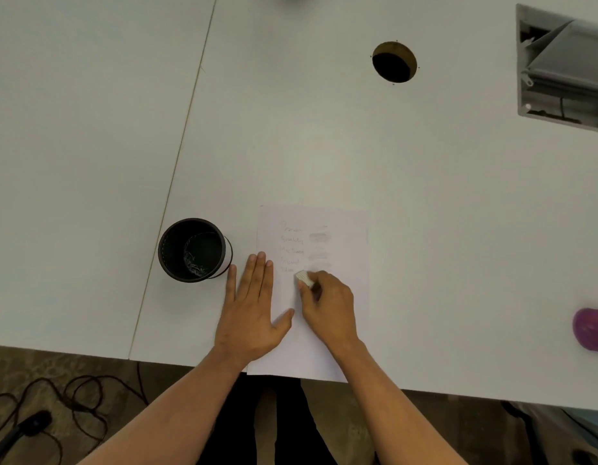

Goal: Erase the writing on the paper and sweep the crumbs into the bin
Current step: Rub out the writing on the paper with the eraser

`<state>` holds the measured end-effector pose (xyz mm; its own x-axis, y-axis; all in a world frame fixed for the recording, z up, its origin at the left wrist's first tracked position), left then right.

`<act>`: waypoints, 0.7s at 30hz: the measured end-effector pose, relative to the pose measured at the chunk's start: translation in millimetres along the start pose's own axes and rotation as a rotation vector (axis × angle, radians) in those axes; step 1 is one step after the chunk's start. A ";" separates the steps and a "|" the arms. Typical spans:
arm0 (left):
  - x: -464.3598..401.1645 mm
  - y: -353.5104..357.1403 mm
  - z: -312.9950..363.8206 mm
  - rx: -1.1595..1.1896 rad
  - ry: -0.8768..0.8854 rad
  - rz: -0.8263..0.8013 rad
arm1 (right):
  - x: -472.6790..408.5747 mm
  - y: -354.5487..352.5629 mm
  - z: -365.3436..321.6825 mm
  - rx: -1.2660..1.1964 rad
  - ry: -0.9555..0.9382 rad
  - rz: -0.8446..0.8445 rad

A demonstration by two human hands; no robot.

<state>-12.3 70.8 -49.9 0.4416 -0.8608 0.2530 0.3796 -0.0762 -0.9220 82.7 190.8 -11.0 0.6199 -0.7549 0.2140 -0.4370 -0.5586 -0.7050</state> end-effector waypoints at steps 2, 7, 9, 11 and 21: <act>-1.2 1.4 8.0 0.028 -0.072 0.001 | 3.6 2.1 0.5 -0.014 0.025 -0.006; -3.4 7.3 11.3 -0.022 -0.123 -0.002 | 8.9 1.8 1.7 -0.015 0.001 0.005; -3.2 6.9 12.3 -0.033 -0.113 0.003 | 3.6 -4.0 3.2 0.017 -0.056 0.026; -3.2 7.3 13.6 -0.046 -0.115 0.007 | -14.5 -14.7 7.4 0.062 -0.088 0.082; -4.2 6.4 14.5 -0.062 -0.127 -0.016 | -16.4 -16.0 3.3 0.057 -0.104 0.034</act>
<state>0.1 81.3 -52.6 0.5369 -0.7889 0.2989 0.3379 -0.1235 -0.9330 81.6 213.2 -5.5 0.6705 -0.7321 0.1201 -0.4229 -0.5102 -0.7489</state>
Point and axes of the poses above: each hand's wrist, its own x-axis away from the middle knuckle, its own y-axis out of the palm, z = x × y, the point moved 5 cm from there along -x, towards the middle knuckle, and after that the axes turned 3 degrees about -y, right-handed, at the moved point
